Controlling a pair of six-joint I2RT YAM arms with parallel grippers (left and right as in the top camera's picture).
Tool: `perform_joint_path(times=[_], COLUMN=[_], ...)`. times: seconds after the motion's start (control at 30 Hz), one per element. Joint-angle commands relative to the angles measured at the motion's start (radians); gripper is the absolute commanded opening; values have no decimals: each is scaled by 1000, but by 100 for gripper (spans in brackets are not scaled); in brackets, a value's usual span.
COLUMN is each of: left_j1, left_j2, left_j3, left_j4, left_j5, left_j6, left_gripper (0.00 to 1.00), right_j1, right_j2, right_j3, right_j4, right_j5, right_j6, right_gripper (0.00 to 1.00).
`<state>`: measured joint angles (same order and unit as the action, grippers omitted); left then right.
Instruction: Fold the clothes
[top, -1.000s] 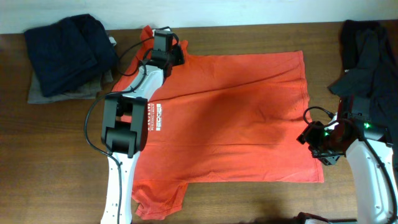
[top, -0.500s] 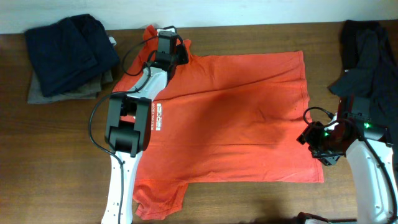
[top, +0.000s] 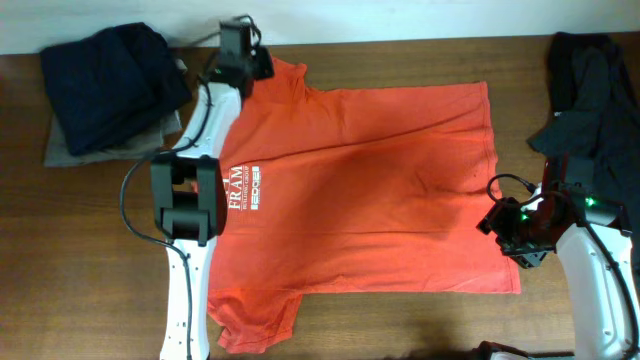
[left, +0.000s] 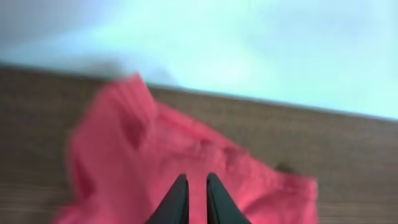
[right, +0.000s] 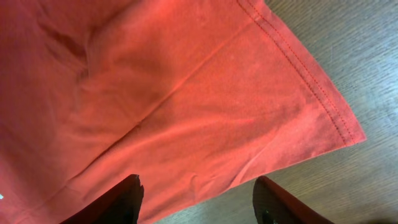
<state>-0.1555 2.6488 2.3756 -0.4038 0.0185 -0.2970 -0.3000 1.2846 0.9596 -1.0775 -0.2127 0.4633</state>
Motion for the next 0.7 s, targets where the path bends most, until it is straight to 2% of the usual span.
perform_joint_path(times=[0.0, 0.1, 0.33, 0.57, 0.67], left_j1=[2, 3, 3, 21, 43], left_j2=[-3, -3, 77, 147, 158], left_j3=[213, 279, 275, 276, 276], left_j4=[-162, -354, -573, -596, -583], left_j5=[11, 23, 46, 40, -16], left_j6=[46, 53, 67, 68, 68], left_gripper=[8, 5, 5, 1, 1], right_j1=[7, 7, 7, 7, 7], right_j2=[-3, -3, -3, -3, -3], right_j3=[16, 16, 16, 16, 16], right_j4=[-1, 2, 19, 18, 19], right_j5=[-13, -12, -13, -13, -12], right_j6=[-12, -12, -12, -12, -12], right_gripper=[62, 62, 62, 62, 62])
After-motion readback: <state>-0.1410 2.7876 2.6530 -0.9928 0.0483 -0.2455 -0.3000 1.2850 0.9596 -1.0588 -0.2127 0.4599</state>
